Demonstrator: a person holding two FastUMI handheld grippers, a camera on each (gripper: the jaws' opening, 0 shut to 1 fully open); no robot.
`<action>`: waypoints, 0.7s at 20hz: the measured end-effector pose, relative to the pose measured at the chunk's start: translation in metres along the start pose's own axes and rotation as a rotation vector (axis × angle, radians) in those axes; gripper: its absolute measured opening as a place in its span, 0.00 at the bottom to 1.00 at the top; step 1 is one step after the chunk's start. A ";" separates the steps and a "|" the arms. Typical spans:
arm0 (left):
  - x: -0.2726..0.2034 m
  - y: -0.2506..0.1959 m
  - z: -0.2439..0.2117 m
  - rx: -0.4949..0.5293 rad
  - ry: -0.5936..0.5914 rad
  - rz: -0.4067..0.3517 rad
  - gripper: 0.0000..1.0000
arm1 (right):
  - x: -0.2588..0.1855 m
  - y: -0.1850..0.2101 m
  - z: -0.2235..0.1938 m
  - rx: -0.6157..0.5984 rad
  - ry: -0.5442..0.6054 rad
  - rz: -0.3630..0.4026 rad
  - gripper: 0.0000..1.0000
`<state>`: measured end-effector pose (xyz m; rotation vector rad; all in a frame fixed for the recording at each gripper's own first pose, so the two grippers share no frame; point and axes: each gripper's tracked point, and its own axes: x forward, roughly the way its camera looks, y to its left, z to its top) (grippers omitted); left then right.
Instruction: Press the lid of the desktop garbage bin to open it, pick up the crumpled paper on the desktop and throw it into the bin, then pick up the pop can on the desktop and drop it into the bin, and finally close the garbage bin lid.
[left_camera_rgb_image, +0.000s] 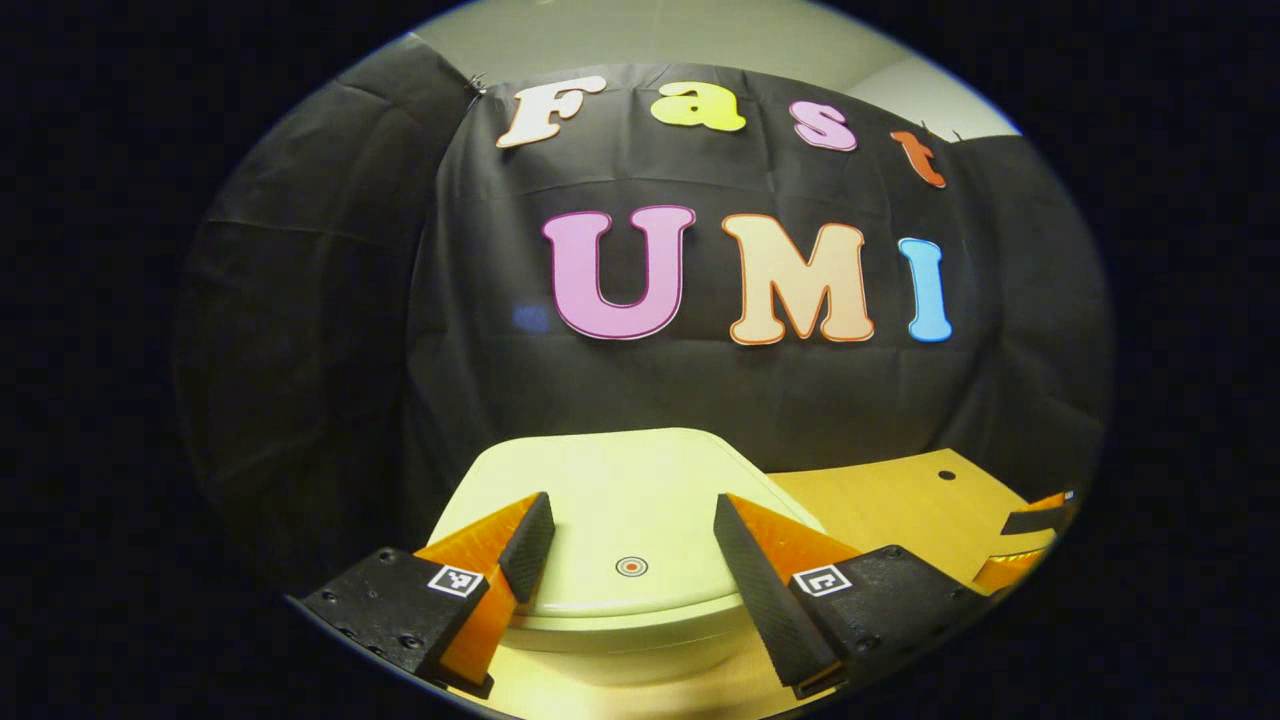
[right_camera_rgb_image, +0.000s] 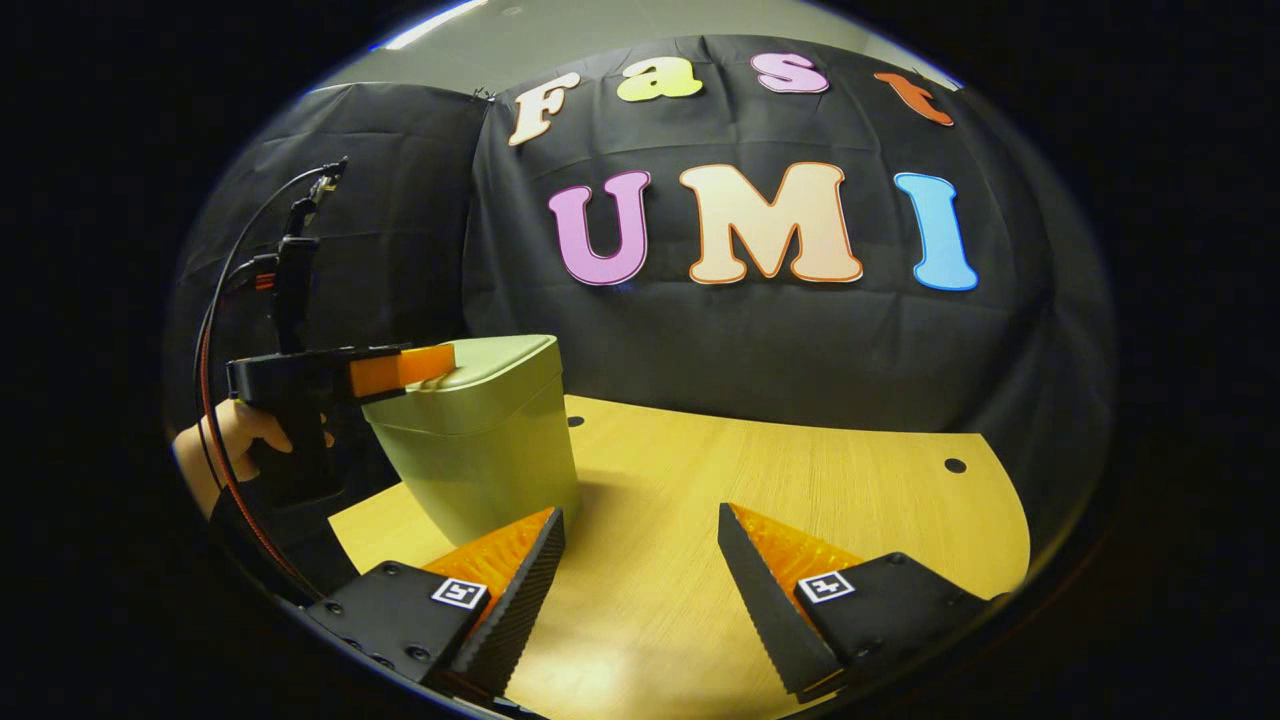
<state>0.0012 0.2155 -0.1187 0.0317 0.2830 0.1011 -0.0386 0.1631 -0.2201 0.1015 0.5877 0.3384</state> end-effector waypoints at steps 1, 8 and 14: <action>-0.001 -0.005 0.002 0.014 -0.029 -0.020 0.97 | -0.001 -0.004 0.009 0.004 -0.020 -0.019 0.95; -0.027 -0.086 0.038 0.000 -0.159 -0.111 0.91 | -0.053 -0.066 0.102 0.042 -0.299 -0.153 0.96; -0.048 -0.196 0.062 -0.068 -0.185 -0.208 0.93 | -0.110 -0.138 0.129 0.058 -0.379 -0.195 0.96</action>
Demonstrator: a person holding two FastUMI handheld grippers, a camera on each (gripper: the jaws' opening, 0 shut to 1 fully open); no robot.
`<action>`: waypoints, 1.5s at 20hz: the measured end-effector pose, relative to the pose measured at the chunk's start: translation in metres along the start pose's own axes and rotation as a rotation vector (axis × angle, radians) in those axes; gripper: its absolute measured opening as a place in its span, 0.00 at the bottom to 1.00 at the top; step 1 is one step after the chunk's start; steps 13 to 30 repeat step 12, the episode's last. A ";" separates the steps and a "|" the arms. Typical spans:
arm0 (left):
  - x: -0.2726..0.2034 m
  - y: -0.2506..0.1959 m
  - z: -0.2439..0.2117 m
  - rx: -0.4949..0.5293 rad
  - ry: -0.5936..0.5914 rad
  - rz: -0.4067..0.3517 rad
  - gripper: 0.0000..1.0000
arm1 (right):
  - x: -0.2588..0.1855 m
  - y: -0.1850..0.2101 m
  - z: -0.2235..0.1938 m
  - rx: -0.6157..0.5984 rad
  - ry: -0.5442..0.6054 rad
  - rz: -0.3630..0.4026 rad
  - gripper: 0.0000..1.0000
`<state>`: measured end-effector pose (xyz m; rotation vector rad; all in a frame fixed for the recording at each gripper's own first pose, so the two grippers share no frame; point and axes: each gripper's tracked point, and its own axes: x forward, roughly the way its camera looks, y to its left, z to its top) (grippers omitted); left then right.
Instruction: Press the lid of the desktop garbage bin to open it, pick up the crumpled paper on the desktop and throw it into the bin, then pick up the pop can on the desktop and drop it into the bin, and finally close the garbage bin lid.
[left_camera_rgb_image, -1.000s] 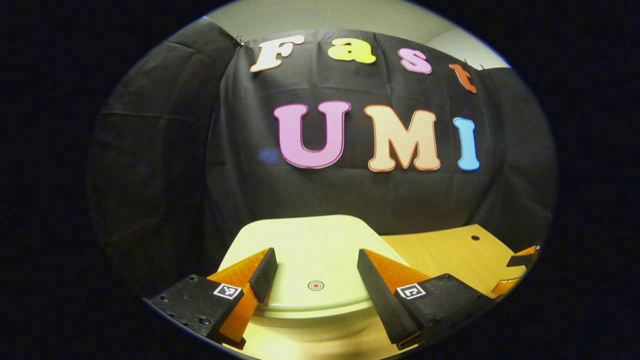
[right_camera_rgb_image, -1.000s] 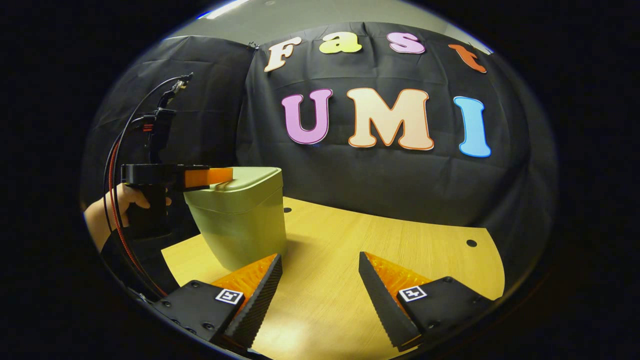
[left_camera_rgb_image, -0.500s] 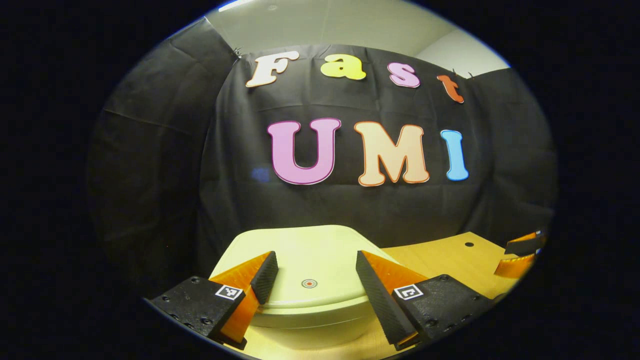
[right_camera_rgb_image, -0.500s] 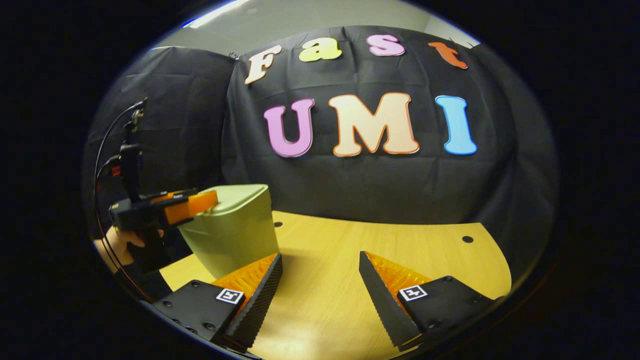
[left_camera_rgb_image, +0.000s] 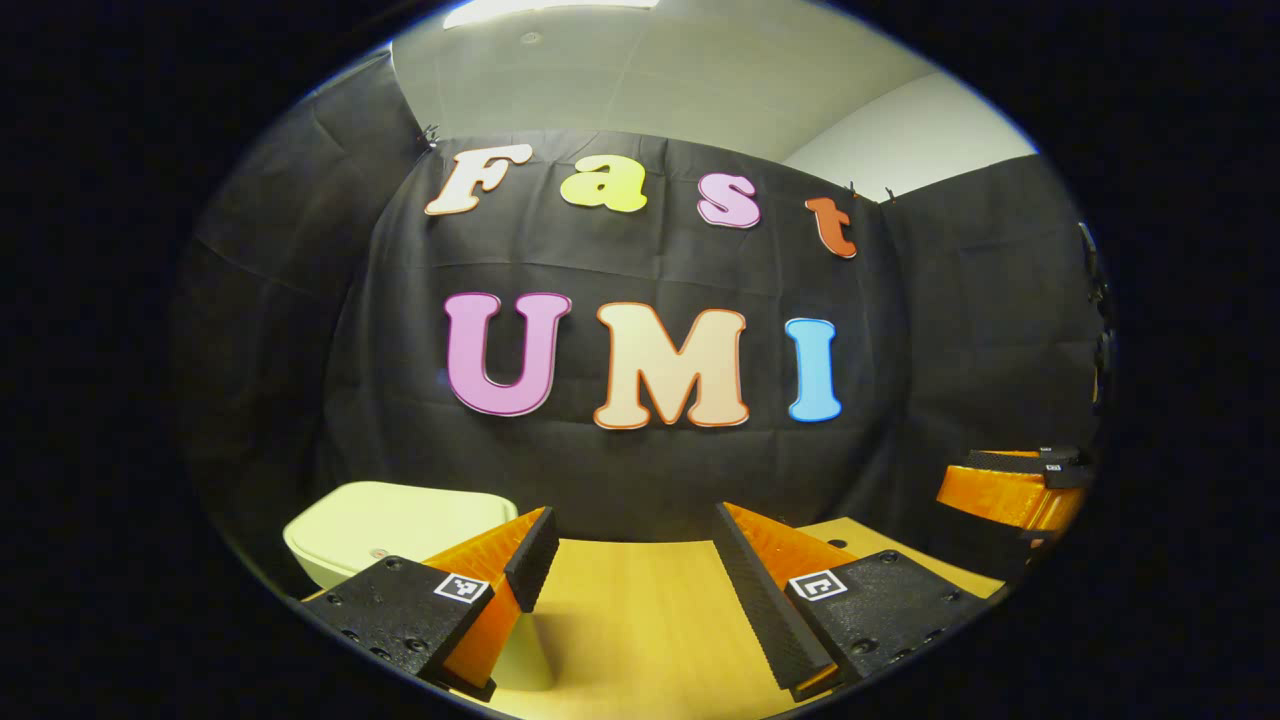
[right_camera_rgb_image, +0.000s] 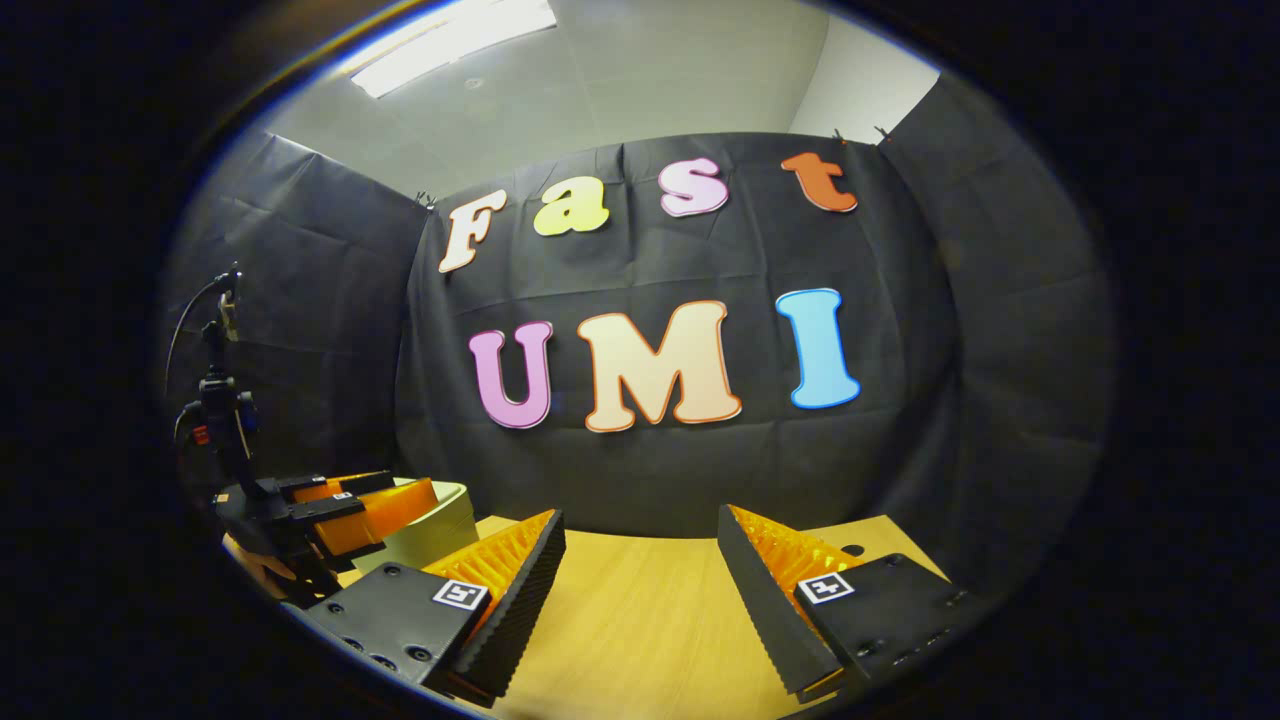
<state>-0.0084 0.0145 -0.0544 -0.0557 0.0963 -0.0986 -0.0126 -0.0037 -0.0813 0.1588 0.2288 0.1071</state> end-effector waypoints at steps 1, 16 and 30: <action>0.001 -0.014 0.002 -0.013 -0.005 -0.004 0.93 | -0.005 -0.010 0.003 0.001 -0.003 -0.006 0.97; 0.006 -0.087 0.015 -0.006 -0.037 -0.059 0.93 | -0.027 -0.068 0.033 0.014 -0.066 -0.048 0.97; 0.006 -0.087 0.015 -0.006 -0.037 -0.059 0.93 | -0.027 -0.068 0.033 0.014 -0.066 -0.048 0.97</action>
